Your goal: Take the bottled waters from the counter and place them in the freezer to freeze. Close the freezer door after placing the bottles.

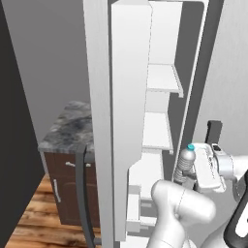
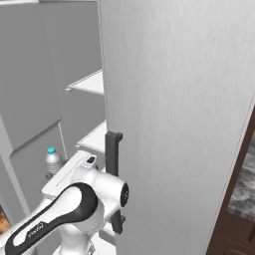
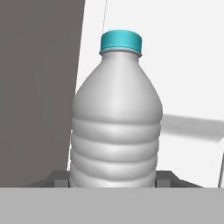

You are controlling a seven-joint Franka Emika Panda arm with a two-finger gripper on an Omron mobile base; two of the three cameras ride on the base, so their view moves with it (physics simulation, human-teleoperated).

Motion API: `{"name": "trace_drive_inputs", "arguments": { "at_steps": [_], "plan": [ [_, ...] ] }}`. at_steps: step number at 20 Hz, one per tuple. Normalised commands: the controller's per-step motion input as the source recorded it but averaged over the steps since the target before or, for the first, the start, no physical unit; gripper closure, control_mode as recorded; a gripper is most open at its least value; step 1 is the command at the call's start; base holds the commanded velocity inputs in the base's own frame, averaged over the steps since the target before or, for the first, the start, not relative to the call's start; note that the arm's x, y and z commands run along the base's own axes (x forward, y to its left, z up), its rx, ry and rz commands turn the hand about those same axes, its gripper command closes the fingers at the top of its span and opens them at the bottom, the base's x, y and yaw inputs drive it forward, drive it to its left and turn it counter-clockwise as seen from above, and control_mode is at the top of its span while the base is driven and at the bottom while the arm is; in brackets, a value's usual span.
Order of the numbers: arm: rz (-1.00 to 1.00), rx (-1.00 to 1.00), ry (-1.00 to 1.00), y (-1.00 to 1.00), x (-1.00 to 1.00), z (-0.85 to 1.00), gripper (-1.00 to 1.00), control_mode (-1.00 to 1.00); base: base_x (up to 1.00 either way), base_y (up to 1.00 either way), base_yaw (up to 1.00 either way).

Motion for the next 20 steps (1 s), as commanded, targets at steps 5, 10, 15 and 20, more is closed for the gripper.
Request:
{"name": "trace_drive_inputs", "arguments": {
  "at_steps": [5, 10, 15, 20],
  "plan": [
    [-0.55, -0.1, 0.12, 0.0, 0.02, 0.0, 1.0, -1.0, 0.0, 0.0, 0.0],
    [-0.56, -0.02, 0.17, 0.0, -0.01, 0.04, 1.0, -1.0, 0.0, 0.0, 0.0],
    [-0.62, 0.0, 0.04, 0.26, -0.08, 0.05, 1.0, -1.0, 0.0, 0.0, 0.0],
    [-0.43, -0.15, 0.0, 0.62, 0.0, 0.09, 1.0, -1.0, 0.0, 0.0, 0.0]
  ]
}}
